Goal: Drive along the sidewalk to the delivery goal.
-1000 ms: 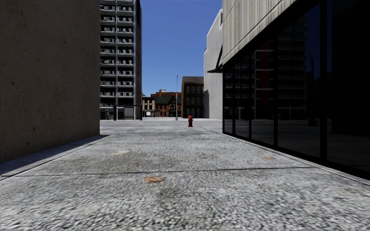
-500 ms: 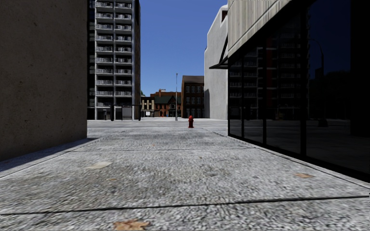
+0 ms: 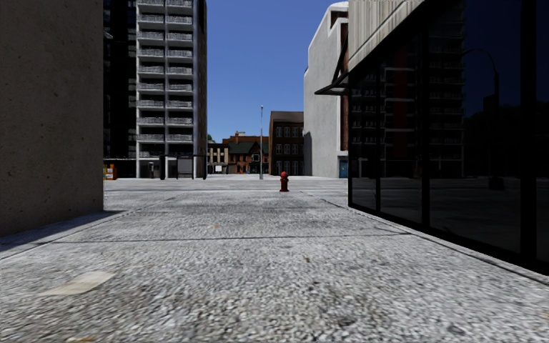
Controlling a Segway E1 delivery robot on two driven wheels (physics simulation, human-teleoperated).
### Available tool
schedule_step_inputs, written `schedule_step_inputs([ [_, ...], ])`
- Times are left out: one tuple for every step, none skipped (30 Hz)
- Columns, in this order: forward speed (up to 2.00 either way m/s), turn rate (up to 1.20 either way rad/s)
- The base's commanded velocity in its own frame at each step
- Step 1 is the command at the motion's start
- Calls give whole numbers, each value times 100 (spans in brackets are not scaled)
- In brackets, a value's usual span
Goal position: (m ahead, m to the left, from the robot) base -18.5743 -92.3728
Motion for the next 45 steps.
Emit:
schedule_step_inputs([
  [200, 0],
  [200, 0],
  [200, 0],
  [200, 0],
  [200, 0],
  [200, 0],
  [200, 0],
  [200, 0],
  [200, 0],
  [200, 0],
  [200, 0],
  [200, 0],
  [200, 0],
  [200, 0],
  [200, 0],
  [200, 0],
  [200, 0],
  [200, 0],
  [200, 0],
  [200, 0],
  [200, 0],
  [200, 0],
  [200, 0],
  [200, 0],
  [200, 0],
  [200, 0],
  [200, 0],
  [200, 0],
  [200, 0],
  [200, 0],
  [200, 0],
  [200, 0],
  [200, 0],
  [200, 0],
  [200, 0],
  [200, 0],
  [200, 0],
  [200, 0],
  [200, 0],
  [200, 0],
  [200, 0],
  [200, 0],
  [200, 0],
  [200, 0],
  [200, 0],
])
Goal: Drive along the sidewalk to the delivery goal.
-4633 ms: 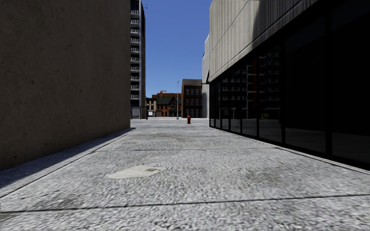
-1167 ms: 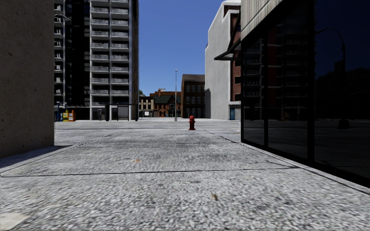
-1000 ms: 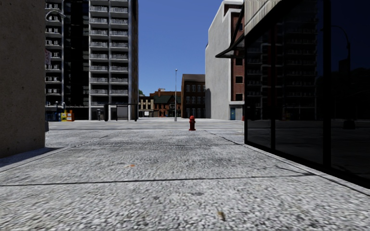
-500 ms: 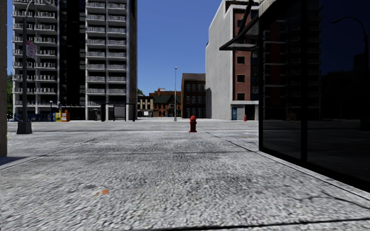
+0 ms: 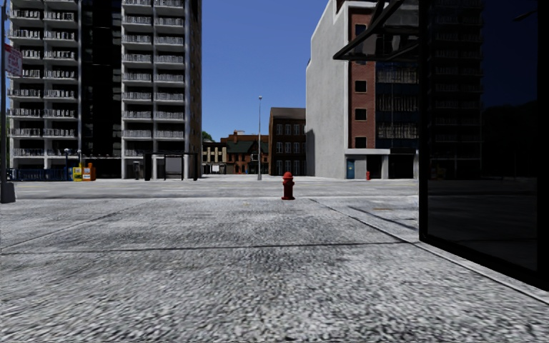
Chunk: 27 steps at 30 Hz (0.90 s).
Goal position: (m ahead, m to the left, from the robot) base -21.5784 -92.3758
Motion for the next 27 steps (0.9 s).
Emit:
schedule_step_inputs([
  [200, 0],
  [200, 0],
  [200, 0],
  [200, 0],
  [200, 0],
  [200, 0],
  [200, 0],
  [200, 0],
  [200, 0],
  [200, 0],
  [200, 0],
  [200, 0],
  [200, 0],
  [200, 0],
  [200, 0],
  [200, 0],
  [200, 0],
  [200, 0],
  [200, -11],
  [200, -23],
  [200, -23],
  [200, -33],
  [200, -38],
  [200, -50],
  [200, -50],
  [200, -58],
  [200, -60],
])
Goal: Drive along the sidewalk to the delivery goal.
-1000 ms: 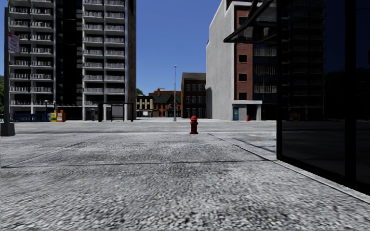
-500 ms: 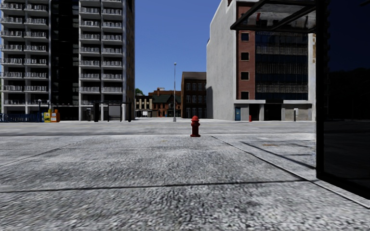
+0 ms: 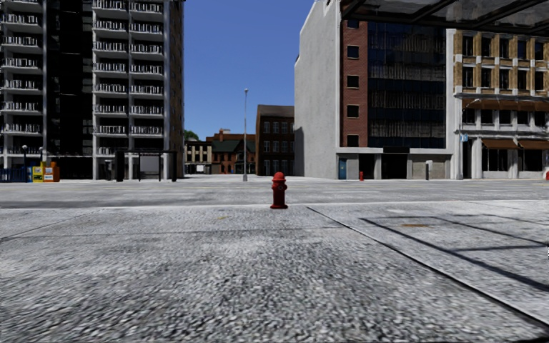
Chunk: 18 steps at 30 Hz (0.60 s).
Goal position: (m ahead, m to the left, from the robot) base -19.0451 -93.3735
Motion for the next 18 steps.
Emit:
schedule_step_inputs([
  [200, -61],
  [200, -61],
  [200, -61],
  [200, -61],
  [200, -61],
  [200, -61],
  [200, -61],
  [200, -61],
  [200, -61],
  [200, -61],
  [200, -61],
  [200, -61],
  [200, -61],
  [200, -61],
  [200, -61],
  [200, -61],
  [200, -61],
  [200, -61],
])
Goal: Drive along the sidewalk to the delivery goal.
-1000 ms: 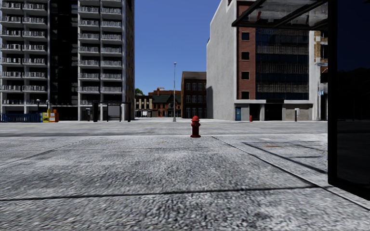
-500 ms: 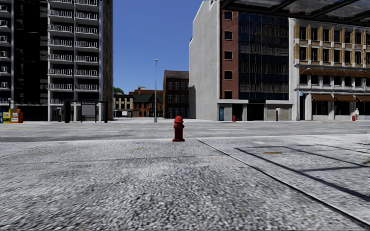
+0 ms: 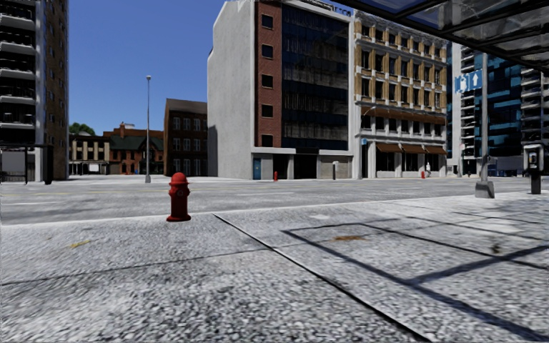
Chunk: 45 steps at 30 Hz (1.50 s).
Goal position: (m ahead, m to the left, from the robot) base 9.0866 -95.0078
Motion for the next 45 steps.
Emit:
schedule_step_inputs([
  [200, -61],
  [200, -61],
  [200, -61],
  [200, -61],
  [200, -61],
  [200, -61],
  [200, -61],
  [200, -61],
  [200, -61],
  [200, -61],
  [200, -61],
  [200, -61],
  [200, -61],
  [200, -61],
  [200, -61],
  [200, -61],
  [200, -61],
  [200, -61],
  [200, -61],
  [200, -61],
  [200, -61],
  [200, -61],
  [200, -61],
  [200, -61],
  [200, -61],
  [200, -61],
  [200, -61],
  [200, -61],
  [200, -61],
  [200, -61],
  [200, -61],
  [200, -61],
  [200, -61],
  [200, -61],
  [200, -61],
  [200, -61],
  [200, -61],
  [200, -61],
  [200, -61],
  [200, -61],
  [200, -61],
  [200, -61],
  [200, -61],
  [200, -61],
  [200, -61],
])
